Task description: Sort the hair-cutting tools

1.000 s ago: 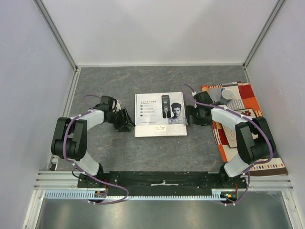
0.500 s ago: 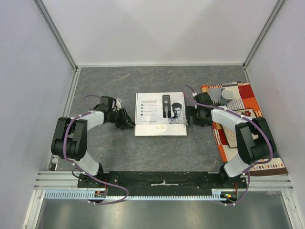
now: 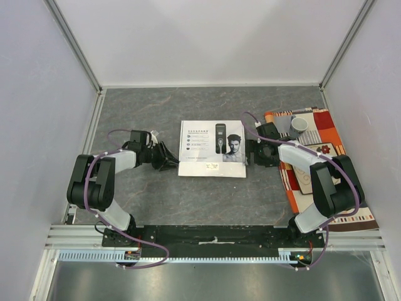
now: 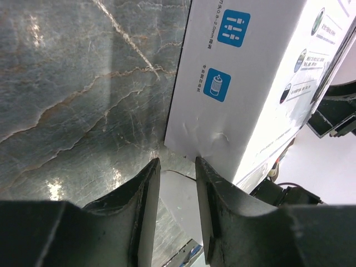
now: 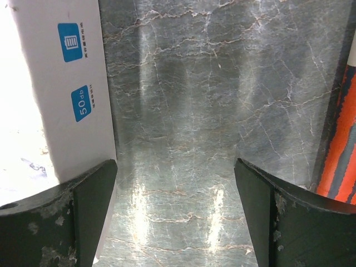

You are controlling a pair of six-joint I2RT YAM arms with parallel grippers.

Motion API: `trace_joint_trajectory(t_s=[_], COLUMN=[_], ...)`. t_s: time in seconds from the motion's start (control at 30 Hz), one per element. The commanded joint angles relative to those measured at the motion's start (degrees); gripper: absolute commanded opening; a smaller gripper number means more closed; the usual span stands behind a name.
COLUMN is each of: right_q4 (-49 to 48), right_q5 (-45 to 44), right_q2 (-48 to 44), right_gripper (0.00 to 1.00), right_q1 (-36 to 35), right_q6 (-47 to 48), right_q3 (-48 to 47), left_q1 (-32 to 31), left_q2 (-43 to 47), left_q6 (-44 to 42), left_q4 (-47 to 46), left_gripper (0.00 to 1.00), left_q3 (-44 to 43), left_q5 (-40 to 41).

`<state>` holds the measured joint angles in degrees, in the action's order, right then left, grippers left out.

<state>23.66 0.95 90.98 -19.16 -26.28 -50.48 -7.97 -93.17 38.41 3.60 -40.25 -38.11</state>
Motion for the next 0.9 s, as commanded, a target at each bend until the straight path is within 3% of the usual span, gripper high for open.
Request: trace_joint_trajectory(t_s=[0.0,0.17,0.53,0.73,0.87], right_q4=[-7.7,-7.9,-8.0,-8.0,-7.8], right_q5=[16.0,15.9,15.9,15.8,15.1], right_q2=[0.6,0.8,1.1,1.2,1.1], right_gripper=[0.98,0.98,0.98,0.98,0.98], right_q1=[-5.5,-5.5,-5.6,-5.7,-5.7], right_q6=[-3.9,-3.8,-3.6,-3.6,-3.5], right_q3=[0.6,1.1,1.5,1.3,1.3], left_q1=[-4.8,-4.8,-4.7,-4.7,-4.7], left_q2=[1.2,-0.1,0.8,1.4,1.7], left_q6=[7.6,9.0,10.4,10.9,10.2], left_q4=[-11.5,-15.5,-18.1,-17.7,-15.9], left_gripper=[0.41,0.33,0.33,0.26,0.15], left_q3=[-0.3,0.7,1.0,1.4,1.1], left_q5=[-17.2,-20.2,-20.1,-19.0,-17.9])
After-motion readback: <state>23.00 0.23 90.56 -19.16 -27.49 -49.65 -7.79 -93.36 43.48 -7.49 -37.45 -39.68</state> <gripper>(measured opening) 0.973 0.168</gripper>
